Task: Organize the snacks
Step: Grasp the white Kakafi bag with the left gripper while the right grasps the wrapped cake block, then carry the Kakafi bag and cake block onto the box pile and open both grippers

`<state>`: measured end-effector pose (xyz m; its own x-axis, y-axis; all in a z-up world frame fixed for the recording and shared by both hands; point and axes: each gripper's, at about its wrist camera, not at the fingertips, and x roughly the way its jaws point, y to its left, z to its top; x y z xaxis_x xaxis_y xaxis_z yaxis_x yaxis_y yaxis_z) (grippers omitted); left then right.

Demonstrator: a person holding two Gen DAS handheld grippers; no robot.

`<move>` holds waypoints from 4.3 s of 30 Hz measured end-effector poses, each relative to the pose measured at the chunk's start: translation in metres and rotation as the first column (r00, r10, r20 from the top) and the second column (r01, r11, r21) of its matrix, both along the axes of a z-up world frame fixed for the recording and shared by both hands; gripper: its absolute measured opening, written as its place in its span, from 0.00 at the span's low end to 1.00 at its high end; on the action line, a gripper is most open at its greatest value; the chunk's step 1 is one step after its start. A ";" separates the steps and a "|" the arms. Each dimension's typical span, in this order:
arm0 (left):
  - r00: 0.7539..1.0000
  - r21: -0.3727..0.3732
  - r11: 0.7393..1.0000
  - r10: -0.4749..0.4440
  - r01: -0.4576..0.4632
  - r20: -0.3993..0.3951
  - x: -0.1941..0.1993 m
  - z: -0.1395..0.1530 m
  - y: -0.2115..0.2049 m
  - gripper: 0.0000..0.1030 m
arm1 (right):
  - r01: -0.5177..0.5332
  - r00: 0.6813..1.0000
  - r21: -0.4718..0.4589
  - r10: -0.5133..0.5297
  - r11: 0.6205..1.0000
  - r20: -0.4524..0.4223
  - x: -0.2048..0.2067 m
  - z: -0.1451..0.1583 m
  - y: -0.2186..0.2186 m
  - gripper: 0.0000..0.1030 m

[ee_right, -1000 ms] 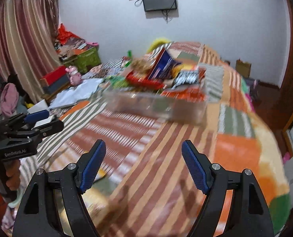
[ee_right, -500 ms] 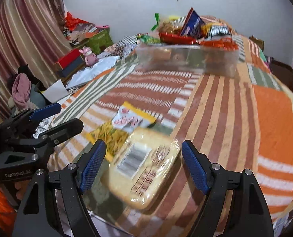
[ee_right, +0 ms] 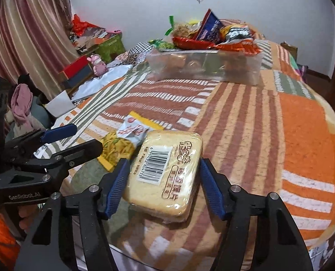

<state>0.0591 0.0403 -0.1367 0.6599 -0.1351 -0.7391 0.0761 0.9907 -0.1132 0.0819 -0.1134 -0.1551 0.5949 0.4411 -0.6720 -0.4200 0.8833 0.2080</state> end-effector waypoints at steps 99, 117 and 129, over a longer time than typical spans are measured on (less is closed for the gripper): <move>0.995 -0.036 0.997 0.066 -0.064 0.079 0.259 0.044 0.028 0.51 | 0.033 0.964 -0.003 -0.031 0.999 0.264 0.200 0.095 0.010 0.51; 0.996 0.006 1.000 0.029 -0.030 0.081 0.272 0.034 0.018 0.59 | 0.044 0.961 -0.150 -0.001 0.988 0.275 0.208 0.073 0.018 0.54; 0.987 -0.011 0.999 0.036 -0.034 0.157 0.239 0.062 0.019 0.61 | 0.049 0.950 -0.108 -0.013 0.993 0.312 0.186 0.094 0.004 0.62</move>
<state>0.2986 0.0592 -0.0746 0.7719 -0.1152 -0.6252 0.0588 0.9922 -0.1103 0.2684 -0.1099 -0.0612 0.7937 0.3512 -0.4968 -0.4201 0.9070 -0.0300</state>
